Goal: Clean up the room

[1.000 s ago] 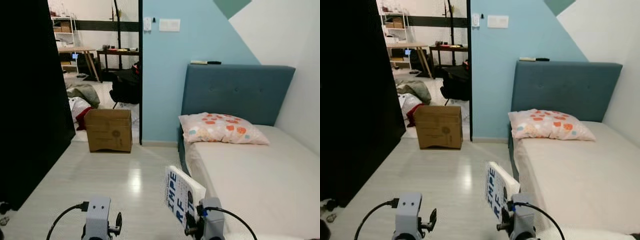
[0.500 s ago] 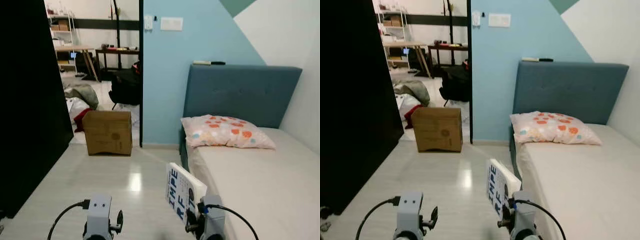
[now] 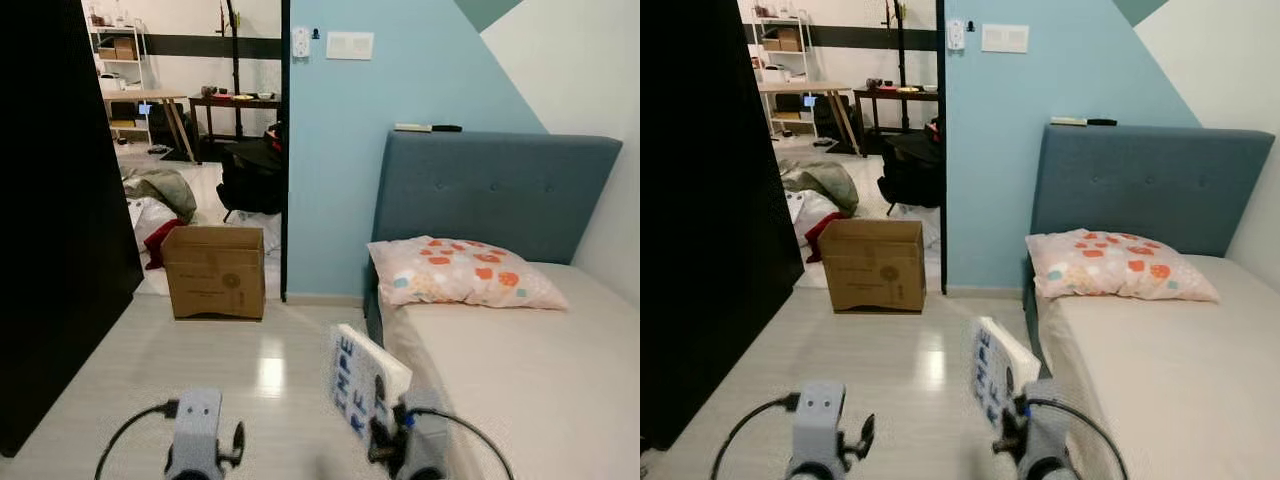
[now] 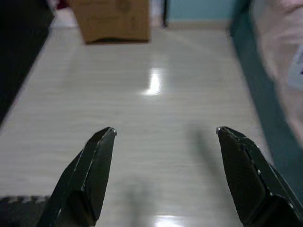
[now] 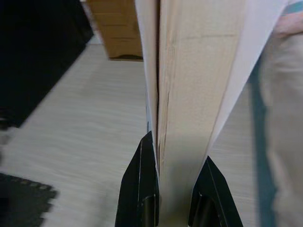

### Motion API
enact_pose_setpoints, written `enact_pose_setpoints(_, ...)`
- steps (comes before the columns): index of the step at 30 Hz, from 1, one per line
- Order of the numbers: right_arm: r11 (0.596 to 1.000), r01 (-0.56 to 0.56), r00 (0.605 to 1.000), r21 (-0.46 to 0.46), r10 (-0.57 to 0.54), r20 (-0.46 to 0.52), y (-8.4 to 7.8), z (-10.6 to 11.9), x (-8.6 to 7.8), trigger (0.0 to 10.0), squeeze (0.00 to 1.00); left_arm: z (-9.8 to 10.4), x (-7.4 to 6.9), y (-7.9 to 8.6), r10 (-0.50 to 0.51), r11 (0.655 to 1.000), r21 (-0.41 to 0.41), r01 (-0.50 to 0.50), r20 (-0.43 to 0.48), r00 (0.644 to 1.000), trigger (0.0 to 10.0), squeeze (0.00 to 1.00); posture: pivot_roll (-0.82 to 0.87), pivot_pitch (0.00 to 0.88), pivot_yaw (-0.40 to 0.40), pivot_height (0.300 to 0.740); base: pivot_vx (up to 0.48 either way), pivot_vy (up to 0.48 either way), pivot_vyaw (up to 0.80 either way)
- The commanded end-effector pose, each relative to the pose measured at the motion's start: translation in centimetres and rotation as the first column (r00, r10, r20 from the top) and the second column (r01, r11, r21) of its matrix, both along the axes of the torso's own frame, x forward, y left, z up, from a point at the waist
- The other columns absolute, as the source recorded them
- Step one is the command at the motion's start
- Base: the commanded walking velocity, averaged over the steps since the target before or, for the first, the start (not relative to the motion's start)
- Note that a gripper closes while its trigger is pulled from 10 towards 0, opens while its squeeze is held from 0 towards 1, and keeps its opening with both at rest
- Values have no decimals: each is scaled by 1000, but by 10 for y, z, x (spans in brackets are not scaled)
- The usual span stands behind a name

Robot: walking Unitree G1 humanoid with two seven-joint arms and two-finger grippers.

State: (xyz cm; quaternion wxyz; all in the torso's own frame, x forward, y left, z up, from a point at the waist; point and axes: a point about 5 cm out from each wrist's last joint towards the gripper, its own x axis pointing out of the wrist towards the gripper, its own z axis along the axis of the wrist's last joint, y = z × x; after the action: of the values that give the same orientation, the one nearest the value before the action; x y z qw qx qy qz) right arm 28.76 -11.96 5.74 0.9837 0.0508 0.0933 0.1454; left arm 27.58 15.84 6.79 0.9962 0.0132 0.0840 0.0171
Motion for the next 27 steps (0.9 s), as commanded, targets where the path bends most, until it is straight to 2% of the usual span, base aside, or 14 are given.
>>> enact_pose_setpoints(1,1000,18,1000,2,-18,8,-7,1,-1,10000,0,-1,-2,-2,-10,1000,0,10,-6,1000,10000,0,34,101,-31,740,300,0,0)
enact_pose_setpoints(3,1000,20,1000,4,-20,6,-7,0,-2,10000,0,-1,-2,-1,-11,1000,1,11,-7,1000,10000,0,36,100,-31,740,300,0,0)
enact_pose_setpoints(8,1000,24,1000,7,-24,-1,-7,-1,-2,10000,0,-2,-2,0,-12,1000,4,12,-10,1000,10000,0,40,96,-32,740,305,0,-763)
enact_pose_setpoints(27,1000,30,999,-3,-30,-10,-10,-4,-4,10000,0,-5,-4,-2,-18,1000,2,18,-18,1000,10000,0,35,93,-31,740,301,0,0)
